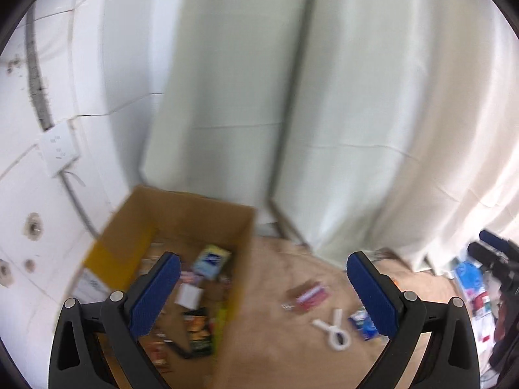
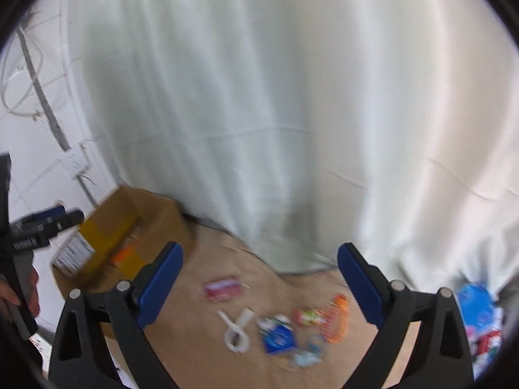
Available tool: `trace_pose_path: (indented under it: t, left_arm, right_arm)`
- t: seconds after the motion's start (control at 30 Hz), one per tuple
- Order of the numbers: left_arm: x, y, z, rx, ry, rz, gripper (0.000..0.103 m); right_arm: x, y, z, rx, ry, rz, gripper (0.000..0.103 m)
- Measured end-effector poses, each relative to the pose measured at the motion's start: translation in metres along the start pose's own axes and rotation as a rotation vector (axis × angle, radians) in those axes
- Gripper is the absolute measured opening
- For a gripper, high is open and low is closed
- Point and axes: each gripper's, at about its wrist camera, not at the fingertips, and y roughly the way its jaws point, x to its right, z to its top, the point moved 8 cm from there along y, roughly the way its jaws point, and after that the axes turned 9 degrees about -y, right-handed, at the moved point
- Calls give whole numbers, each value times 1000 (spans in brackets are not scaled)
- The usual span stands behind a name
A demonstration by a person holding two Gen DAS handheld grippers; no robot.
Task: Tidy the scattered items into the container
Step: 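Move both tools back toward the white clip and blue tissue pack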
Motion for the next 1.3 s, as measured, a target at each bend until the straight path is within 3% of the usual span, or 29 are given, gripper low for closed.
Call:
trace_pose_path:
  t: [0.23,0.47,0.6,0.93,1.13,1.3]
  left_arm:
    - [59,62,-60,-155,30,-62,103]
    - [67,118,-152,-275,71,32,103]
    - [64,137,-187,-301,92,64,103]
    - [72,177,-219,-313,128,89,103]
    - [68,186,-234,-331,85,132,102]
    - [82,197,-240,-314,151,169,100]
  right_arm:
    - [27,-5,-59,-85,-9,-81,98]
    - [23,27,-125,-227,-35,-58,98]
    - [17,40,-152,-281,-44,-42,98]
    - [13,65,-173,-348,-55,-14,98]
    - [19,73,-179,-362,-29,-10,98]
    - [26,84,-185,-382,-20,-2,98]
